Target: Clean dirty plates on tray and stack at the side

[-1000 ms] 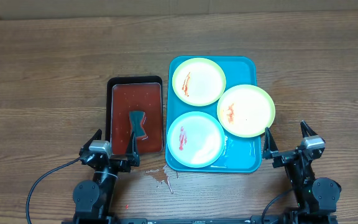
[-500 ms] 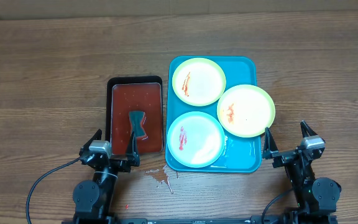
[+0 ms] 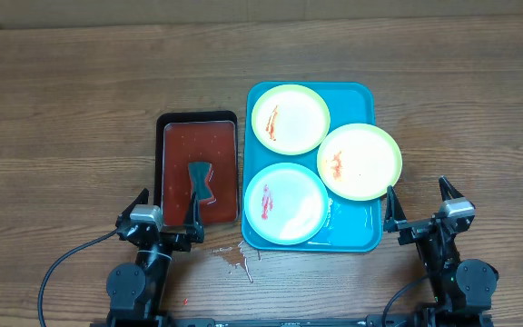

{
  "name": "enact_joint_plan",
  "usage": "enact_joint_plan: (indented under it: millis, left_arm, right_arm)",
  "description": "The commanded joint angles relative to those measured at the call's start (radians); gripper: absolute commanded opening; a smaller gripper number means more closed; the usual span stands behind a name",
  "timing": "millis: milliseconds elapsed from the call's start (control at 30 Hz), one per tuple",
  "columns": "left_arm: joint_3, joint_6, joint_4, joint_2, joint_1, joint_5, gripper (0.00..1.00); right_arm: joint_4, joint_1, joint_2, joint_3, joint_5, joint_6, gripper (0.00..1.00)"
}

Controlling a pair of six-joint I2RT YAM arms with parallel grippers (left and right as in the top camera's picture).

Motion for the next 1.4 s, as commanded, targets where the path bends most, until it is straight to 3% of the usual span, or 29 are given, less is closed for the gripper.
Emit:
enact_joint_plan:
  millis: [0, 333, 467, 1367]
  left_arm:
    - [-0.005, 0.016, 0.000, -0.011, -0.006, -0.014, 1.00]
    - [-0.005, 0.016, 0.000, -0.011, -0.006, -0.014, 1.00]
    - [-0.005, 0.053, -0.005, -0.011, -0.006, -0.104, 1.00]
    - [-0.005, 0.048, -0.004, -0.011, -0.006, -0.099, 1.00]
  right_arm:
    - [0.006, -0.005, 0.000, -0.010, 0.000, -0.001, 1.00]
    - [0.006, -0.005, 0.000, -0.010, 0.000, 0.000, 1.00]
    - [0.006, -0.005, 0.000, -0.010, 0.000, -0.001, 1.00]
    - [0.006, -0.005, 0.000, -0.010, 0.000, 0.000, 1.00]
